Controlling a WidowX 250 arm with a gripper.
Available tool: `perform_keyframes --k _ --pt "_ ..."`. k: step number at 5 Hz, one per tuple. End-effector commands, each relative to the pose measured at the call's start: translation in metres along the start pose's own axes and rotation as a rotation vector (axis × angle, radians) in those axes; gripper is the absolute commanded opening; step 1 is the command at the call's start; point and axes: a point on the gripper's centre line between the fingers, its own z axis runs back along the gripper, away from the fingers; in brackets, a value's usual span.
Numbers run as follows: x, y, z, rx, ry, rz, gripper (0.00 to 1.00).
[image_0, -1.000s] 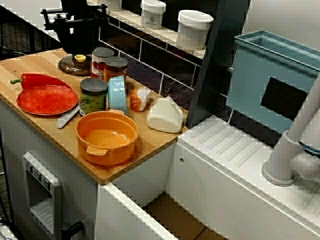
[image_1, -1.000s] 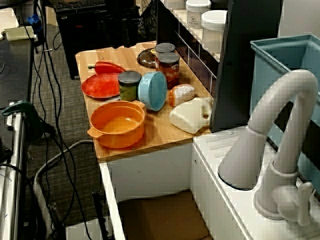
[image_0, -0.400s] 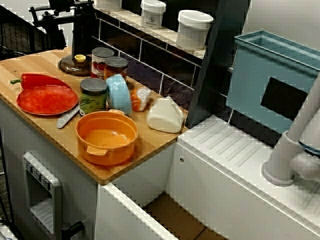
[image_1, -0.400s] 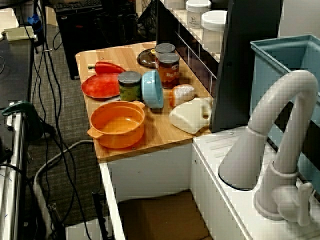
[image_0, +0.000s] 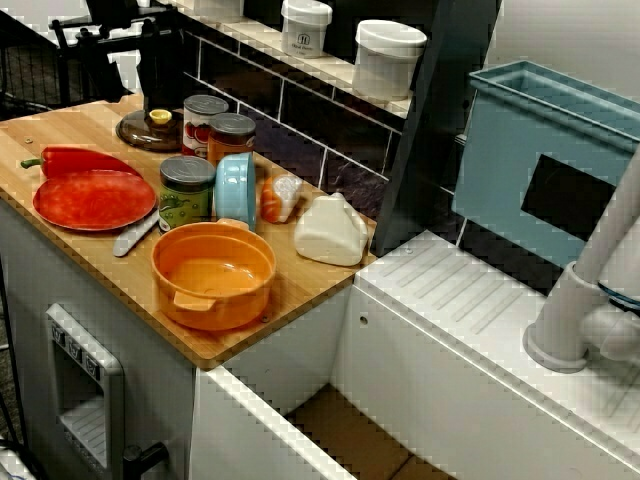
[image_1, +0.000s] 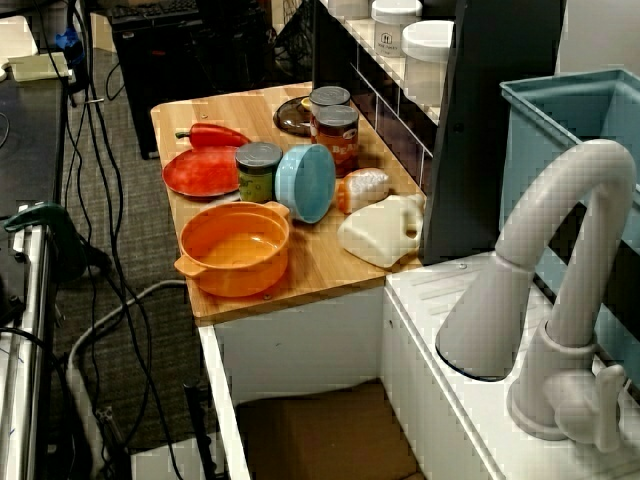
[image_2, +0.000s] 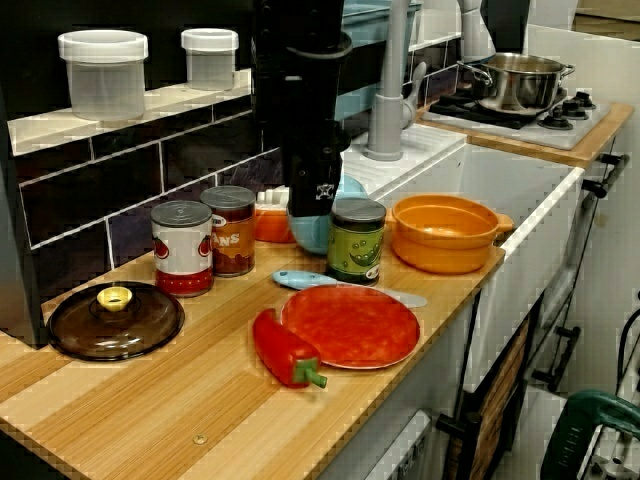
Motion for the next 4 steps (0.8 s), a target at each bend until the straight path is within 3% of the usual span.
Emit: perform_keyframes --k 1,4 --pt "0.008 0.012 -0.007 0.006 -0.052 0.008 0.0" --pt "0.019 0.038 -0.02 0.048 -0.057 0.04 0.0"
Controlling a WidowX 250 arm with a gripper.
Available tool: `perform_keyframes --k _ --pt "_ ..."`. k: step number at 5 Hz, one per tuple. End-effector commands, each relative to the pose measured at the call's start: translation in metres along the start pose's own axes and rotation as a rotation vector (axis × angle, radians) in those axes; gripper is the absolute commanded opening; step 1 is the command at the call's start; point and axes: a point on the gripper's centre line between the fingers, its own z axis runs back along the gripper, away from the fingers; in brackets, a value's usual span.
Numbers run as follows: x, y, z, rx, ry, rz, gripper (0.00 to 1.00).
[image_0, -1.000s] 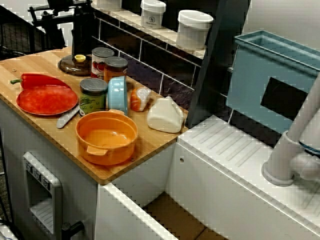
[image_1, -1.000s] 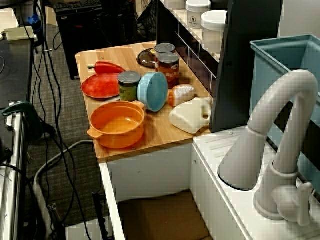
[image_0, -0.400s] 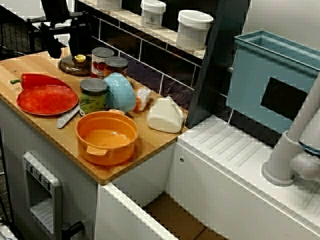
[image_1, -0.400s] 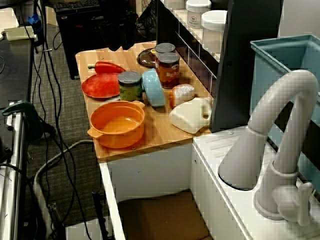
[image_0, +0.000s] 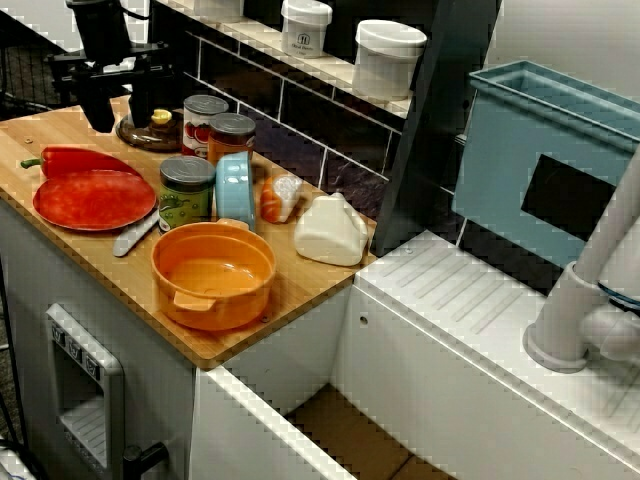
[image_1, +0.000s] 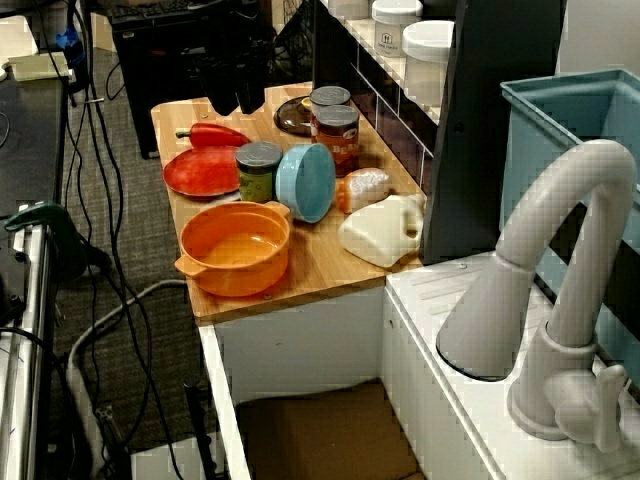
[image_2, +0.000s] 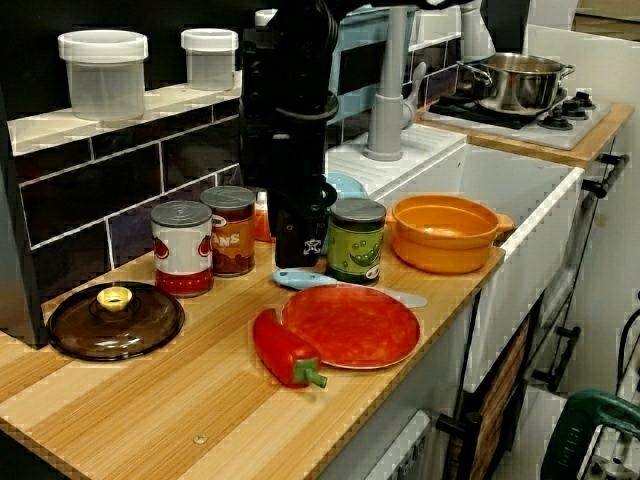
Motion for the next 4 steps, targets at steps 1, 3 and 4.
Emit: perform_keyframes --k 1,3,4 --pt "0.016 0.0353 0.0043 0.01 -0.023 0.007 0.0" --pt "0.0202 0.0446 0.0112 0.008 0.041 -0.086 1.0" --pt "0.0233 0.0446 0.0111 -0.035 0.147 -0.245 1.0"
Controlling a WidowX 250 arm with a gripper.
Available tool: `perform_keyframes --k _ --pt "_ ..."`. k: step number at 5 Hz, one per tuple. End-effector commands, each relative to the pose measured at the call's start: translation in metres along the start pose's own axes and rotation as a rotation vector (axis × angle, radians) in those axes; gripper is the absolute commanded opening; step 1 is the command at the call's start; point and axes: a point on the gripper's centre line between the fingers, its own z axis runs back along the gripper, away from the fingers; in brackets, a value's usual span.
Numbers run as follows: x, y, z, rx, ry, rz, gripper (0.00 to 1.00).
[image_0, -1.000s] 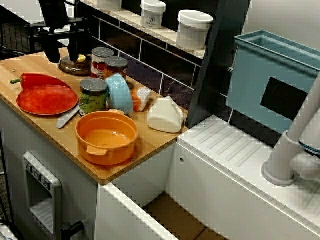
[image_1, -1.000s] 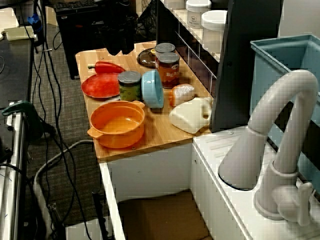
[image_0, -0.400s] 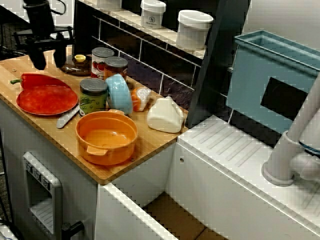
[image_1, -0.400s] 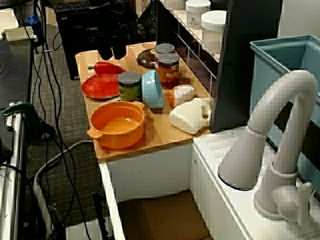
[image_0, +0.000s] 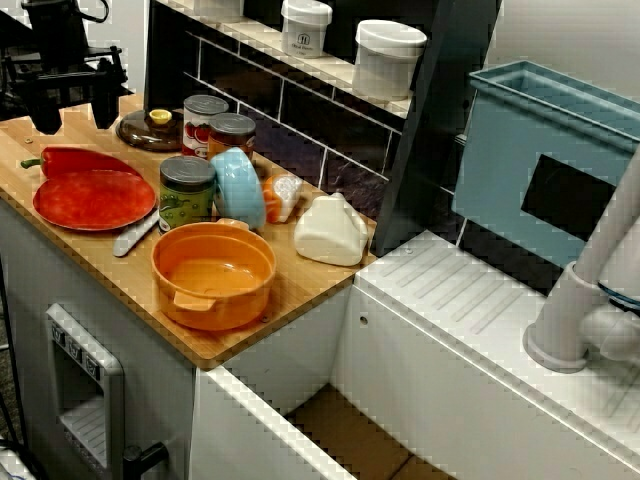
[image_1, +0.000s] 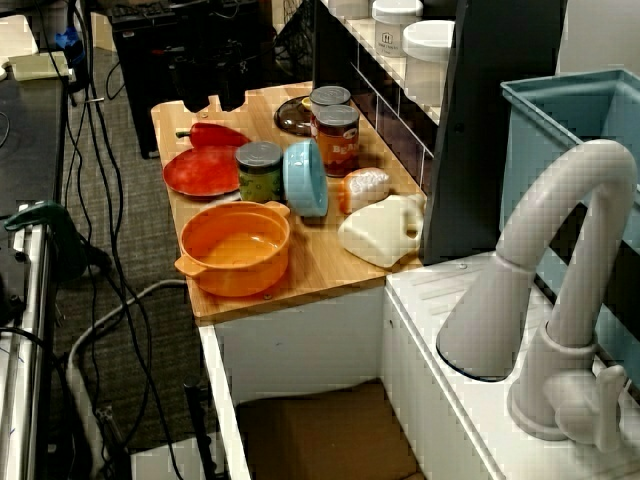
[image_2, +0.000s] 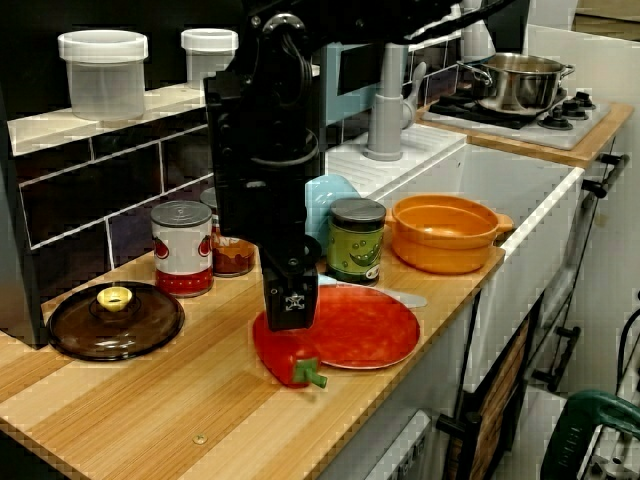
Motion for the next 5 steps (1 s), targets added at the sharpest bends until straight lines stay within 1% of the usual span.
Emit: perform_keyframes --k 1,2,3,4,5 --pt "0.012 0.0 0.014 -0.012 0.09 -0.419 1.0" --pt "0.018 -0.003 0.017 0.069 0.122 -0.604 1.0" --pt "0.019 -0.002 0.018 0.056 0.144 -0.689 1.0" --pt "0.017 0.005 0.016 0.068 0.125 -0.767 1.0" --pt "0.009 0.013 0.005 0.122 0.069 -0.81 1.0"
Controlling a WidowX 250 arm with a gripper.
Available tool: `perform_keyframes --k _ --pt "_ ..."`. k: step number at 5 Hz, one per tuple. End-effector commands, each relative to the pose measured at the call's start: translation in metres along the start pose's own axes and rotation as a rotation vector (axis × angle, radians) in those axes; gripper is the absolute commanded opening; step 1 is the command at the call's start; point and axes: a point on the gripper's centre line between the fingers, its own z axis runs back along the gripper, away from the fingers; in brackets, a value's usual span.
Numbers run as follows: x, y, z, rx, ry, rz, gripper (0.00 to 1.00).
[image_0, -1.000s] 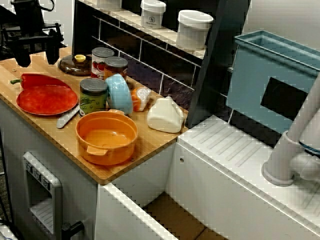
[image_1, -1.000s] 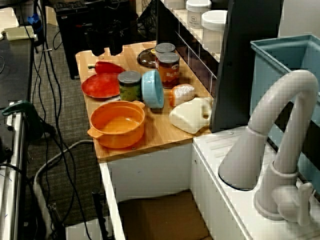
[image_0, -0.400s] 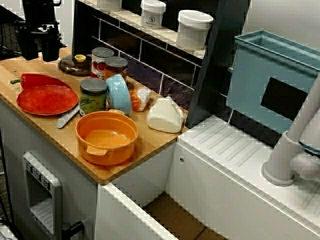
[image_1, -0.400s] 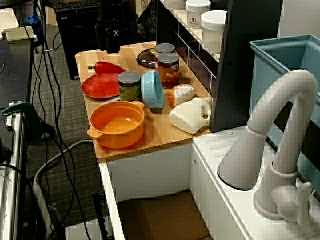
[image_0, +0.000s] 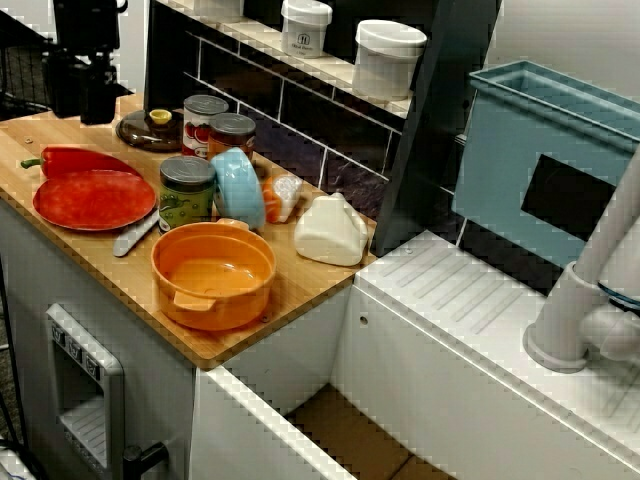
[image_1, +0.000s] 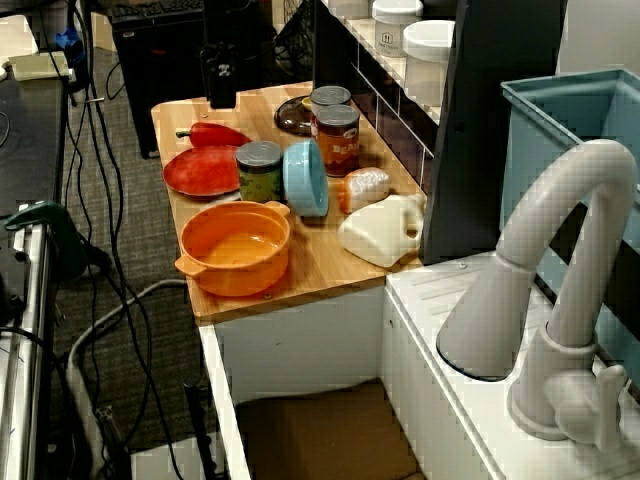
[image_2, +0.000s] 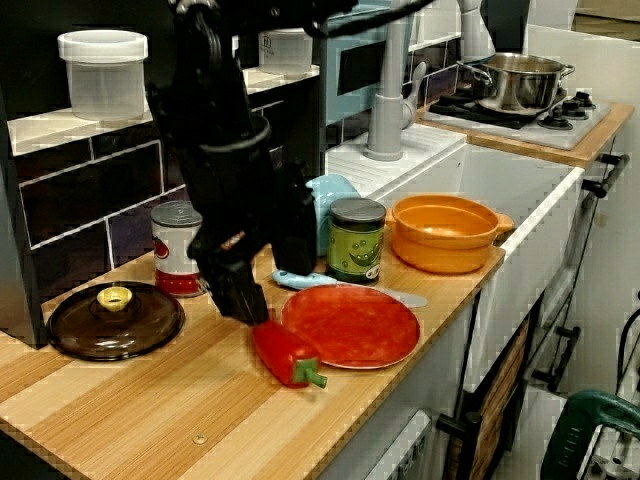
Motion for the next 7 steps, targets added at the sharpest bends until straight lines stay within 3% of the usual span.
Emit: perform_keyframes --k 1,3,5,7 --pt "-0.013 0.012 -0.005 0.15 -0.091 -0.061 1.0" --pt "-0.013 0.014 -0.016 0.184 -0.096 -0.036 1.0" --pt "-0.013 0.027 -0.025 0.219 -0.129 0.055 1.0" --pt "-0.009 0.035 -0.024 0.231 -0.145 0.094 1.0"
